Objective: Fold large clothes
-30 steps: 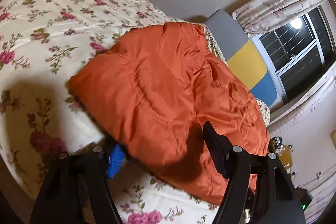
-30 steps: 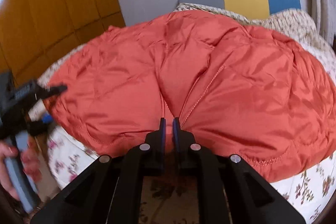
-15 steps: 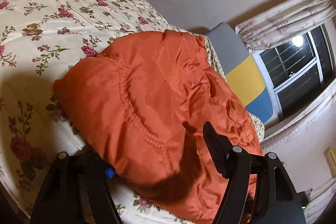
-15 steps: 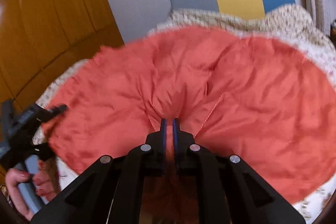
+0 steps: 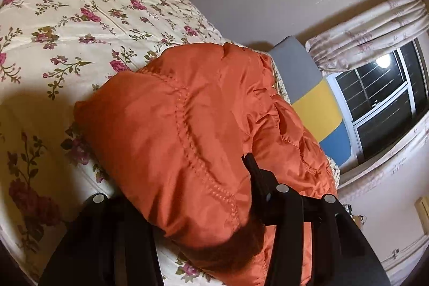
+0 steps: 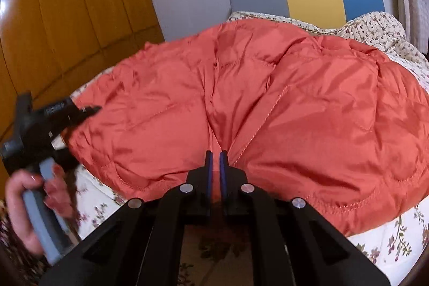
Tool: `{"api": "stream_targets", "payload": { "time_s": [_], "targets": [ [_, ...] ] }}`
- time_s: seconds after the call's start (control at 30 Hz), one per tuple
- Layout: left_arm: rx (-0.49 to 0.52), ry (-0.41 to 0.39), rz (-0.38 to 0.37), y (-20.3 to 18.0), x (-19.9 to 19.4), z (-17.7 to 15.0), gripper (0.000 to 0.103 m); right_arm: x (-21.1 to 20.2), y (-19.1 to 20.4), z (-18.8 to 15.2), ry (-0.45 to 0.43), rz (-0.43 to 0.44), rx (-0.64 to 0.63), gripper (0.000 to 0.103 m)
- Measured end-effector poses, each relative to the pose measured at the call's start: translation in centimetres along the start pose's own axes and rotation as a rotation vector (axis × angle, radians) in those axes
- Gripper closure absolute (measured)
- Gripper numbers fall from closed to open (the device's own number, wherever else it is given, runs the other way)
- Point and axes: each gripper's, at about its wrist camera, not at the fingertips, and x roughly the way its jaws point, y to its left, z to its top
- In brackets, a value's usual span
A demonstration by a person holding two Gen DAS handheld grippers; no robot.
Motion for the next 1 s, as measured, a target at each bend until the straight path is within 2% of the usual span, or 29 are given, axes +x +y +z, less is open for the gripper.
{"api": "stream_targets", "payload": {
  "time_s": [0.07, 0.2, 0.33, 0.63, 0.83, 0.93, 1.0],
  "targets": [
    [-0.025, -0.006, -0.007, -0.2, -0.5, 0.5, 0.073, 0.2, -0.2, -0.1, 0.006, 0.010, 0.016, 0.100],
    [0.124, -0.064, 0.021, -3.6, -2.2, 0.4, 0.081, 0.3, -0.4, -0.3, 0.005, 0.002, 0.012, 0.100],
    [0.242, -0.120, 0.014, -7.0, -3.8, -0.1, 0.081, 0.1, -0.5, -0.5, 0.011, 0.011, 0.032, 0.100],
    [0.612, -0.208, -0.047, -15.7, -6.2, -3.5, 0.082, 0.4, -1.9, -0.2, 0.033, 0.052, 0.114, 0.100],
    [0.889, -0.240, -0.101, -20.9, -6.9, -7.9, 0.082, 0.4, -3.1, 0.1, 0.053, 0.126, 0.209, 0.100],
    [0.988, -0.243, -0.129, -22.4, -6.9, -10.0, 0.082, 0.3, -4.7, 0.8, 0.065, 0.191, 0.279, 0.100],
    [1.032, -0.243, -0.144, -23.2, -6.7, -11.1, 0.082, -1.1, -5.9, 1.1, 0.028, 0.217, 0.337, 0.098]
  ]
}}
